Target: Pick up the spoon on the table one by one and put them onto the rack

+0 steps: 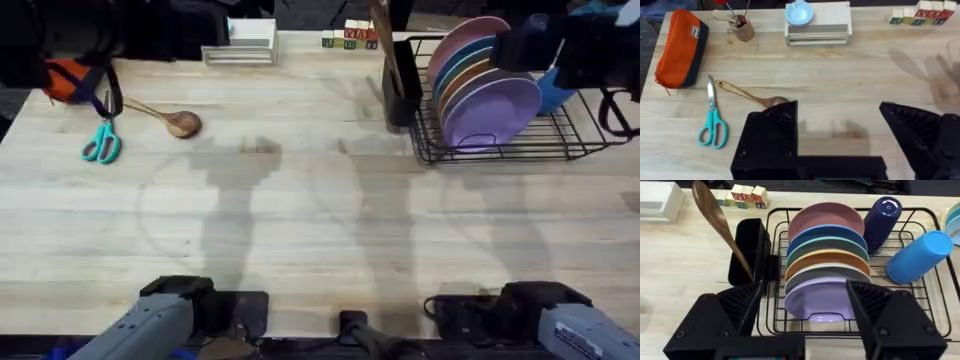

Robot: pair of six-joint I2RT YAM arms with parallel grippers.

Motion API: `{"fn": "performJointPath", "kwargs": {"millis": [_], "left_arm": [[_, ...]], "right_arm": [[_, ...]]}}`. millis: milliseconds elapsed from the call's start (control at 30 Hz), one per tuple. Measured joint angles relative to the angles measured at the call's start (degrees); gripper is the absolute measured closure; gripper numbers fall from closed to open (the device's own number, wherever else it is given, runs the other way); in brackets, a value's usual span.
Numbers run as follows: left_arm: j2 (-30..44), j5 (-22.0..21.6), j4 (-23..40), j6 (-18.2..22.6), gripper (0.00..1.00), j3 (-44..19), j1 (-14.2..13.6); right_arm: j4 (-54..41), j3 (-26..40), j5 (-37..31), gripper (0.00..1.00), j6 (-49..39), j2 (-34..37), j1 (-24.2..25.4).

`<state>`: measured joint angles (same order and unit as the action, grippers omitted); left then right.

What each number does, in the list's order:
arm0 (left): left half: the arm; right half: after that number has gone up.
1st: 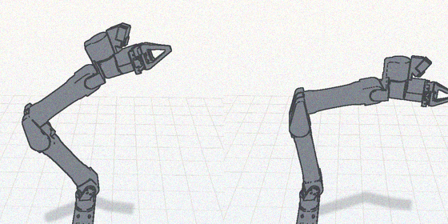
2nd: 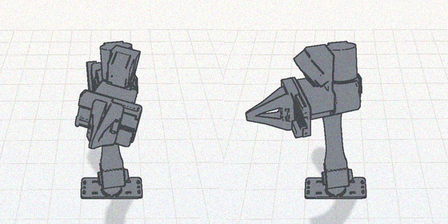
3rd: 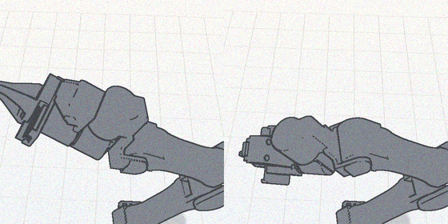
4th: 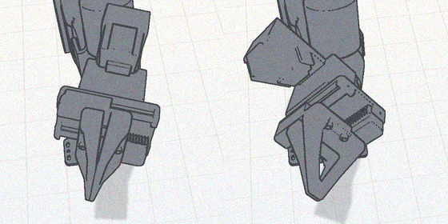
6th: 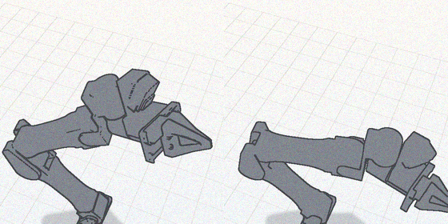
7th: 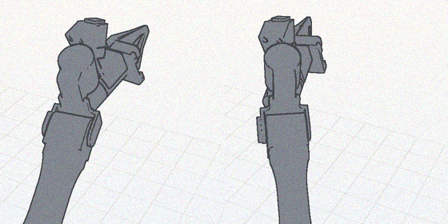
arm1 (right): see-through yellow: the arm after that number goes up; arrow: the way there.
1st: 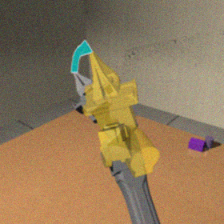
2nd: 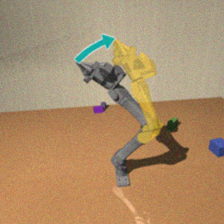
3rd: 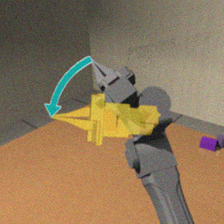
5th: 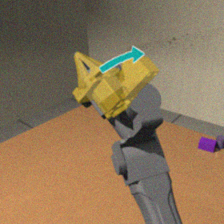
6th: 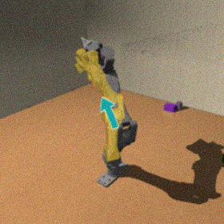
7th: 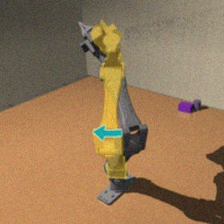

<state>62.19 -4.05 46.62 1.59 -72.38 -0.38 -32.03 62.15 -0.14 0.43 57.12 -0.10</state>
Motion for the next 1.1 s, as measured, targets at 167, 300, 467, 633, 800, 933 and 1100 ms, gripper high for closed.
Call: {"fn": "performJointPath", "kwargs": {"millis": [167,300,467,633,800,933,1100], "left_arm": [[0.0,0.6,1.7,6.3,0.010,0.0,0.4],[0.0,3.8,2.5,13.0,0.011,0.0,3.8],[0.0,9.4,2.5,20.3,0.010,0.0,12.1],[0.4,15.7,2.5,29.4,0.008,0.0,19.8],[6.6,18.7,1.6,36.8,0.010,-0.3,26.3],[11.5,19.1,-0.4,39.9,0.009,-0.3,28.8],[14.6,19.1,-1.0,46.7,0.010,-0.3,29.2]], "right_arm": [[0.0,0.0,0.0,0.008,0.0,0.0,0.0],[0.0,0.0,0.0,0.008,0.0,0.0,0.0],[-0.1,0.0,0.0,0.008,0.0,0.0,0.0],[-0.1,0.0,0.0,0.008,0.0,0.0,0.0],[-0.1,0.0,0.0,0.008,0.0,0.0,0.0],[-0.1,0.0,0.0,0.008,0.0,0.0,0.0],[-0.1,0.0,0.0,0.008,0.0,0.0,0.0]]}}
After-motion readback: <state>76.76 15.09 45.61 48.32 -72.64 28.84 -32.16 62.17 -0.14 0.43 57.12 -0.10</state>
